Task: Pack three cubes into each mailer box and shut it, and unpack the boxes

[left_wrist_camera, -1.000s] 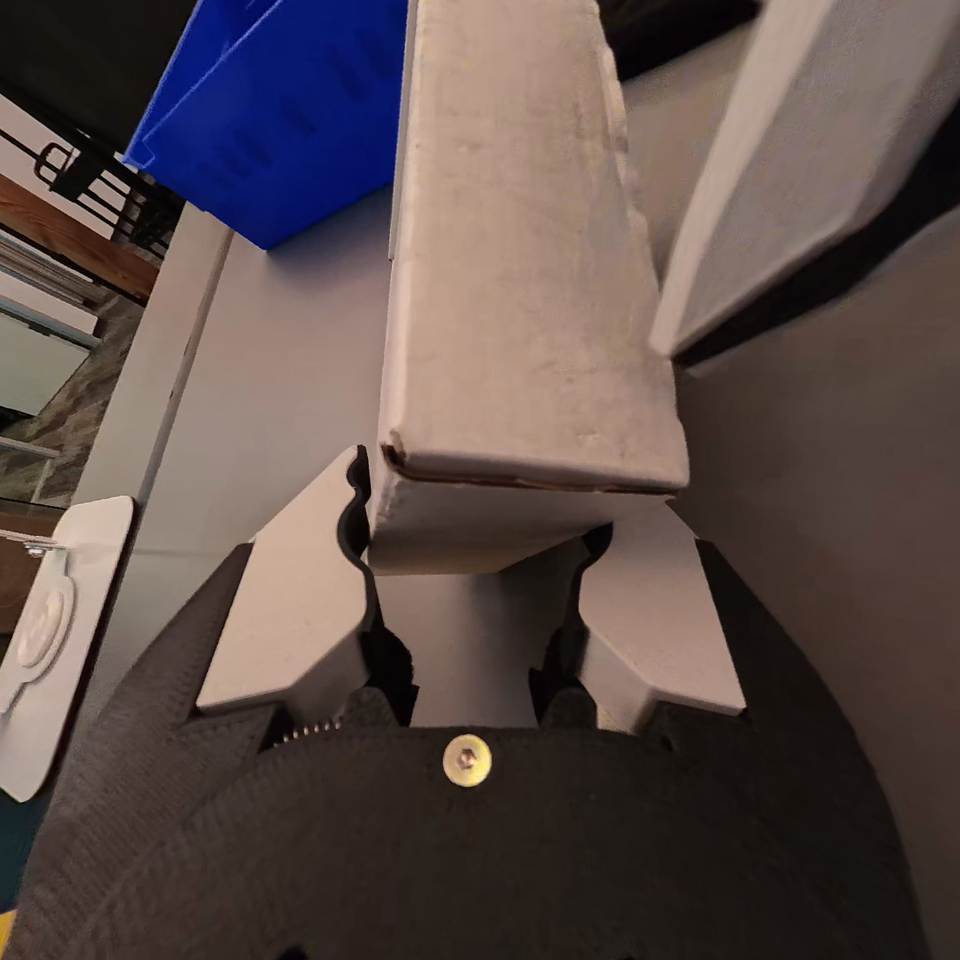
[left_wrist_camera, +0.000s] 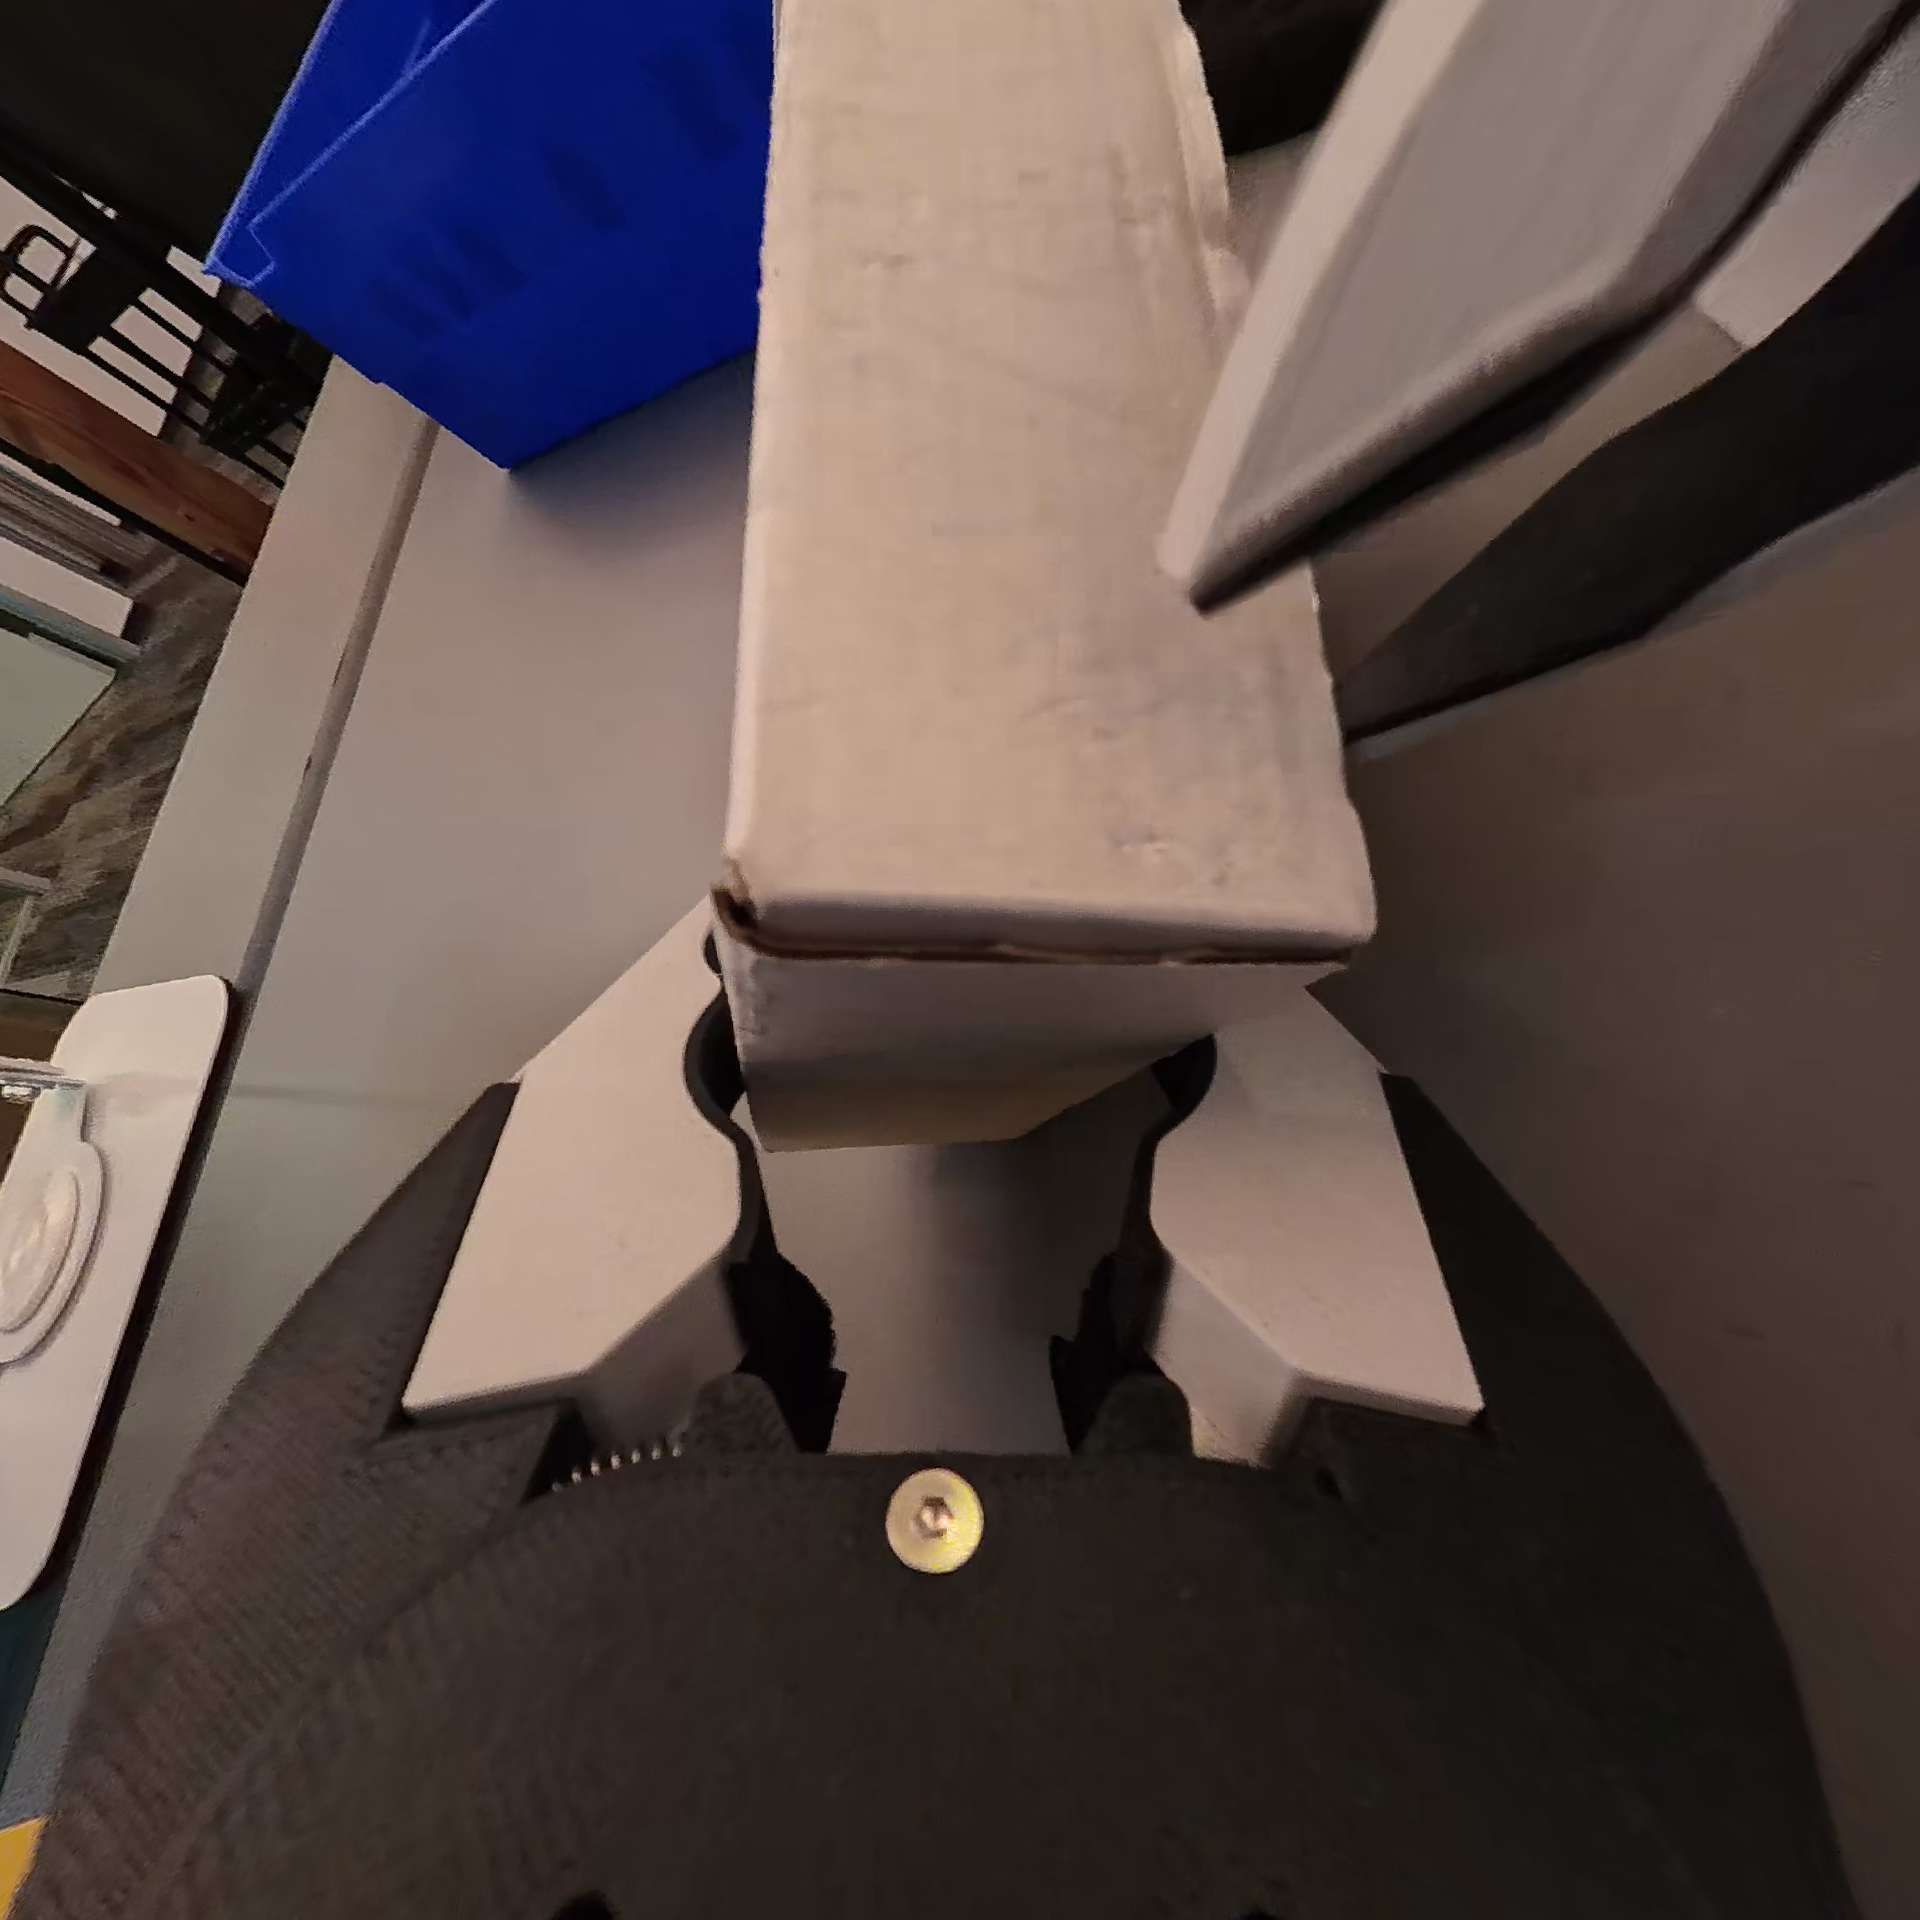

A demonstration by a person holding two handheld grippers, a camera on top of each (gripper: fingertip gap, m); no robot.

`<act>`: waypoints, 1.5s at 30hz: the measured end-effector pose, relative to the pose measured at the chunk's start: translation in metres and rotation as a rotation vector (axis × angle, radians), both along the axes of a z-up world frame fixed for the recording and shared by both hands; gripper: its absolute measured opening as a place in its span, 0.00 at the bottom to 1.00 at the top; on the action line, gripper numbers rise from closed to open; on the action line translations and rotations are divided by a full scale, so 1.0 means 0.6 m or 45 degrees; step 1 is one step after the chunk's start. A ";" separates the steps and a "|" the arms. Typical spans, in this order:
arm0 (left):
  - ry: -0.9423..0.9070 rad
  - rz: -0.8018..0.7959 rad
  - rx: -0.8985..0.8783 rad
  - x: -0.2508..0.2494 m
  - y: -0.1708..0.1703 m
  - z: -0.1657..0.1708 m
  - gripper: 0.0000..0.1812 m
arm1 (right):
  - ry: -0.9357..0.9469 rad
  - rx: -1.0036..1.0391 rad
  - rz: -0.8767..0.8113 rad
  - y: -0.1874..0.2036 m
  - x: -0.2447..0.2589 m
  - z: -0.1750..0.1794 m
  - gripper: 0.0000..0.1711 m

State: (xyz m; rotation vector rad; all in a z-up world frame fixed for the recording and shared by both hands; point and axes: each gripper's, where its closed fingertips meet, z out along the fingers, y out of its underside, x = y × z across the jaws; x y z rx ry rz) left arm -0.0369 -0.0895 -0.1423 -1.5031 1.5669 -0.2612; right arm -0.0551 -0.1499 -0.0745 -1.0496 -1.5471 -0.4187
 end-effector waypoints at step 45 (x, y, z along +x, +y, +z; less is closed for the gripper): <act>0.038 0.026 0.002 -0.006 0.004 -0.003 0.41 | -0.008 0.487 -0.159 0.034 0.064 0.025 0.02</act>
